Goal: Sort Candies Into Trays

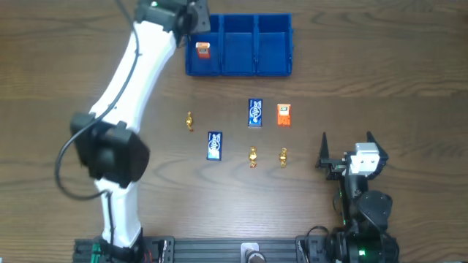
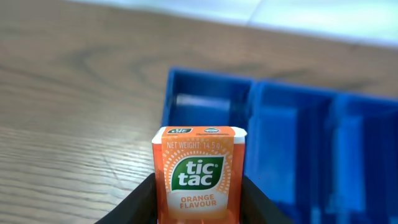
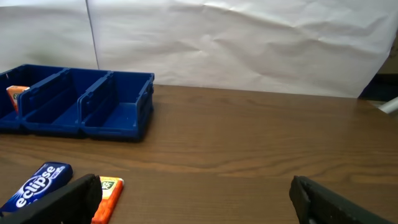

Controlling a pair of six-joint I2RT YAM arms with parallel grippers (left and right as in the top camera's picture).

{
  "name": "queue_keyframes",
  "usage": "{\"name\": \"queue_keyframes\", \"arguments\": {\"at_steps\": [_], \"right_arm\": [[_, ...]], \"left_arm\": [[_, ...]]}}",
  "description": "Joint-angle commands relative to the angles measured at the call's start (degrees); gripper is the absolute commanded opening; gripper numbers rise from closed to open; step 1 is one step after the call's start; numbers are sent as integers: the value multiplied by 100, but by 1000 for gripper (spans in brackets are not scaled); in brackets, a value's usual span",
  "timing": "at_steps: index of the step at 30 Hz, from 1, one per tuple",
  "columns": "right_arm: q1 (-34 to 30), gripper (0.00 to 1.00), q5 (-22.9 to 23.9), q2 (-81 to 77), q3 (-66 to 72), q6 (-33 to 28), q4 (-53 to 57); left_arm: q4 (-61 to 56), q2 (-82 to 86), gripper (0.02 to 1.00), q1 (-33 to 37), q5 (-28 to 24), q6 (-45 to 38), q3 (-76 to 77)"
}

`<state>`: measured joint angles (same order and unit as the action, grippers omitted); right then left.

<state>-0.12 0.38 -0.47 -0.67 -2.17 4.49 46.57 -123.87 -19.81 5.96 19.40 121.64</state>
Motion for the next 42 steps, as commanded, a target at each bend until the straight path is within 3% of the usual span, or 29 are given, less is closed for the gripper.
{"name": "queue_keyframes", "arguments": {"at_steps": [1, 6, 11, 12, 17, 20, 24, 29, 34, 42], "right_arm": [[76, 998, -33, 31, 22, -70, 24], [76, 998, -33, 31, 22, -70, 24], [76, 998, -33, 31, 22, -70, 24], [76, 998, -33, 31, 22, -70, 24], [76, 998, -33, 31, 22, -70, 24], [76, 998, -33, 31, 22, -70, 24], [76, 998, -33, 31, 22, -70, 24], [76, 998, -33, 31, 22, -70, 24], [76, 998, -33, 31, 22, -70, 24], [76, 998, -33, 31, 22, -70, 24]], "left_arm": [[42, -546, 364, -57, -256, -164, 127], [31, -614, 386, -55, -260, -164, 127], [-9, -616, 656, -46, -254, -164, 127], [-31, -614, 669, -42, -247, -164, 127], [-33, -321, 684, -85, -225, -155, 114], [-92, 461, 717, -205, 79, -98, -208], [-809, 2159, 792, -341, 151, 33, -1722], [-1023, 3300, 801, -796, 190, 509, -3056], [-1056, 3053, 803, -1941, 546, 946, -3230], [-1545, 1200, 792, -2846, 256, 1838, -2865]]}}
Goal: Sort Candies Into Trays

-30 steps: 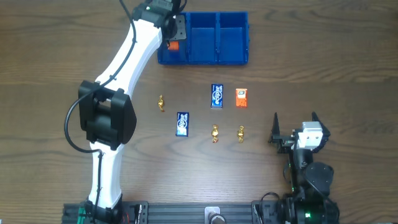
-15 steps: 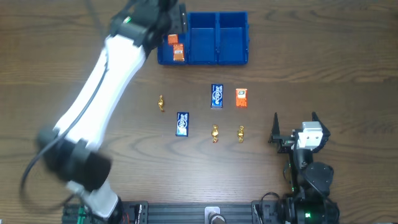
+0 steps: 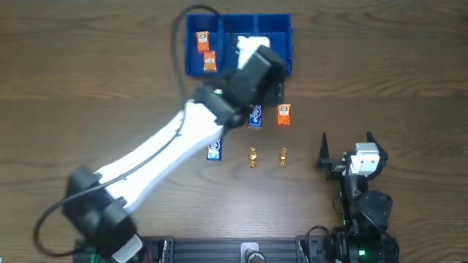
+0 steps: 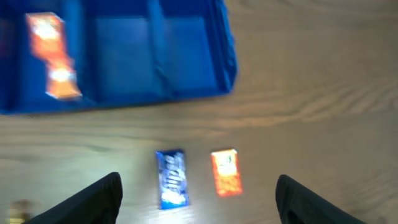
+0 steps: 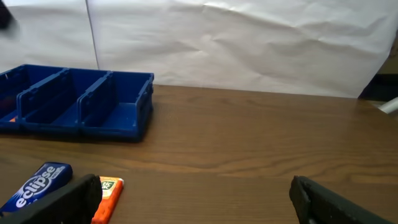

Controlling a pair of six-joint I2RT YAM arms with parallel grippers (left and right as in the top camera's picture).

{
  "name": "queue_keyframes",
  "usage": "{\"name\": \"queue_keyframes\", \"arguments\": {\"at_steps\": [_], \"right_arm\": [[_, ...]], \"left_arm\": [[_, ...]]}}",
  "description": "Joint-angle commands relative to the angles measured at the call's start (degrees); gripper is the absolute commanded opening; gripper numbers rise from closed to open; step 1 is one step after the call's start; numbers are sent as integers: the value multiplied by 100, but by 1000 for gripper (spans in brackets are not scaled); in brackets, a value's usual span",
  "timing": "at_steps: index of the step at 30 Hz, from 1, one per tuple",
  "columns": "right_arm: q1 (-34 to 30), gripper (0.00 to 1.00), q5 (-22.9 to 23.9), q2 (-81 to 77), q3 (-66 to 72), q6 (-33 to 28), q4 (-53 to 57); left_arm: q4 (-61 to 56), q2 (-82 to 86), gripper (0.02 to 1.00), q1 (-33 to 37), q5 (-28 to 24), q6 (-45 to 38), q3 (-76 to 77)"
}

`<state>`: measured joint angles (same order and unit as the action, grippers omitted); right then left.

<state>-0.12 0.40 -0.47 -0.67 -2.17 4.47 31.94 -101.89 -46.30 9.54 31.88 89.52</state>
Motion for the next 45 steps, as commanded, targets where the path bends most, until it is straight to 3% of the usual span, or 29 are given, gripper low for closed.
{"name": "queue_keyframes", "arguments": {"at_steps": [1, 9, 15, 31, 40, 45], "right_arm": [[76, 998, -35, 31, 22, -70, 26], [76, 998, -35, 31, 22, -72, 26], [76, 998, -33, 31, 22, -70, 26], [76, 998, -35, 31, 22, -70, 26], [76, 998, -33, 31, 22, -70, 26], [76, 996, -35, 31, 22, -70, 26]], "left_arm": [[-63, -1274, 792, -258, -162, 586, 555], [1180, -3119, 792, -509, -330, 789, 2653], [1283, -3593, 785, -511, -619, 1058, 2664], [1388, -3882, 704, -396, -721, 1058, 2664], [1388, -3939, 452, -358, -767, 1056, 2664], [1392, -3919, 386, -358, -737, 1056, 2669]]}}
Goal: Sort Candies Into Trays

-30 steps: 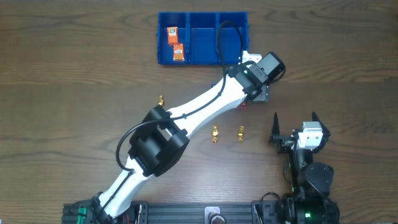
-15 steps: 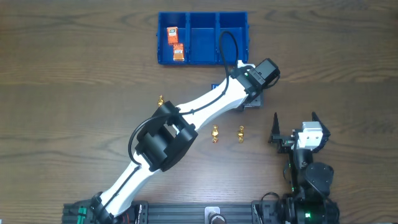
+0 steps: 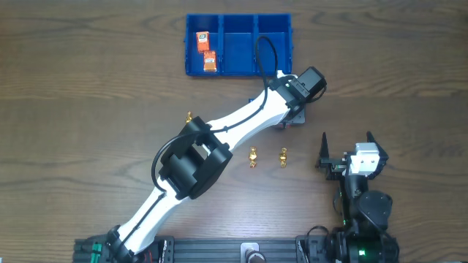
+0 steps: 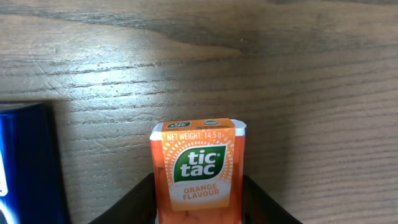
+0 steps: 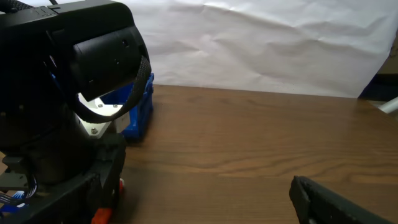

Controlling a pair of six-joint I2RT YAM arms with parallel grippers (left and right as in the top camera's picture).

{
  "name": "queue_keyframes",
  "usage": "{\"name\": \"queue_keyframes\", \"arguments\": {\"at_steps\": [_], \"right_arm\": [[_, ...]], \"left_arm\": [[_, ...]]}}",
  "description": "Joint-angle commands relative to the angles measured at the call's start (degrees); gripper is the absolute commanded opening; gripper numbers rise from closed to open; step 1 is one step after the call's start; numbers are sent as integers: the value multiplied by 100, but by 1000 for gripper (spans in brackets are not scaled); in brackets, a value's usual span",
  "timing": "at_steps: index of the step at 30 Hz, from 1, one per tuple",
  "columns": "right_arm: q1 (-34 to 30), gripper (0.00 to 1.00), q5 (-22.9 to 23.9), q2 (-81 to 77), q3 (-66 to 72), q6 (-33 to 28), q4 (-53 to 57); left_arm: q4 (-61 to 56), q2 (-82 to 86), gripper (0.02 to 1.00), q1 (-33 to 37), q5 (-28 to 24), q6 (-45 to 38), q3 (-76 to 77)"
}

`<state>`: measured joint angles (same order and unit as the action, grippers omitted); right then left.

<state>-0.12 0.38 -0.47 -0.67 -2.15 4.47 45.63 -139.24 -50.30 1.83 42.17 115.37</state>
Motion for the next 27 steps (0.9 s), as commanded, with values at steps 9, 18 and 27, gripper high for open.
{"name": "queue_keyframes", "arguments": {"at_steps": [9, 18, 27], "right_arm": [[76, 998, -33, 31, 22, -72, 26], [76, 998, -33, 31, 22, -72, 26], [76, 998, -33, 31, 22, -72, 26]], "left_arm": [[146, 372, 358, 129, 476, -151, 181], [356, 2264, 364, 1384, 1510, -1211, 181], [59, 1823, 369, 2643, 870, -1845, 181]]}}
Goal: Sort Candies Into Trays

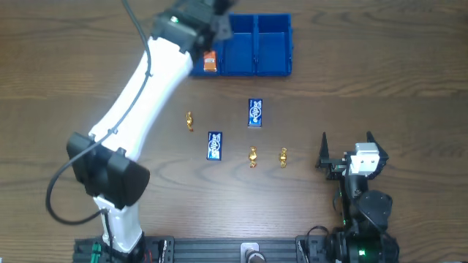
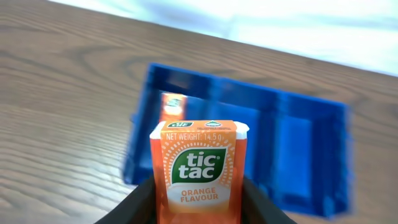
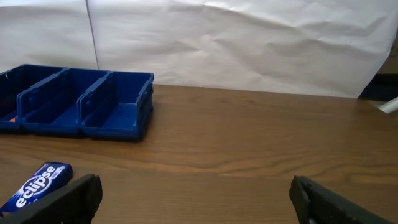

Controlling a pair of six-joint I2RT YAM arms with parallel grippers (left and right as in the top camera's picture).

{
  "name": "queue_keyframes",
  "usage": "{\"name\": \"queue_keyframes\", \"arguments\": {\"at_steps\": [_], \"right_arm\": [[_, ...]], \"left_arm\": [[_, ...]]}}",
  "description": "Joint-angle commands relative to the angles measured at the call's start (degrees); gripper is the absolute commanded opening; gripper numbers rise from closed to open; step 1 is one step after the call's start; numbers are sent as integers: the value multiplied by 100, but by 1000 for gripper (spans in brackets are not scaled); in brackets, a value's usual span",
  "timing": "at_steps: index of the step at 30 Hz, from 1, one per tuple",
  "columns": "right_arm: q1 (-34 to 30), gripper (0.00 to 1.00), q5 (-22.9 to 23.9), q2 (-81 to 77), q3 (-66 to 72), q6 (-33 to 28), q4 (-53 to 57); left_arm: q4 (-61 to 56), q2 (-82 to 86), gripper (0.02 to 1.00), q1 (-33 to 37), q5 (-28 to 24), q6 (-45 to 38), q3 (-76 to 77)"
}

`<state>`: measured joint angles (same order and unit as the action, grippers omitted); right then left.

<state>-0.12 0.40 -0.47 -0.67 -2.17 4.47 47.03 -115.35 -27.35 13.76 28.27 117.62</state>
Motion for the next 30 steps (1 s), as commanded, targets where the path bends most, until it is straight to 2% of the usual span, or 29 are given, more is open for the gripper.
{"name": "queue_keyframes", "arguments": {"at_steps": [1, 9, 14, 15, 17, 20, 21, 25, 30], "right_arm": [[76, 998, -35, 31, 22, -70, 26], [76, 998, -35, 31, 22, -70, 26], [76, 998, -35, 31, 22, -70, 26], [76, 998, -35, 31, 22, -70, 26], [76, 998, -35, 31, 22, -70, 26], [76, 998, -35, 31, 22, -70, 26], [76, 998, -35, 31, 22, -70, 26], [76, 998, -35, 31, 22, -70, 26], [76, 998, -35, 31, 22, -70, 26]], "left_arm": [[-76, -658, 369, 398, -334, -461, -44], [-273, -1237, 382, 470, -634, -1027, -46], [-289, -1292, 397, 529, -634, -1180, -46], [-291, -1292, 421, 564, -636, -1182, -46], [-278, -1292, 544, 634, -638, -1182, -46], [-297, -1161, 816, 688, -632, -1209, -46], [-304, -990, 855, 688, -579, -1237, -52], [-973, 326, 919, 688, -442, -1241, -614], [-2892, 3167, 950, 826, -103, -1757, -3001]]}}
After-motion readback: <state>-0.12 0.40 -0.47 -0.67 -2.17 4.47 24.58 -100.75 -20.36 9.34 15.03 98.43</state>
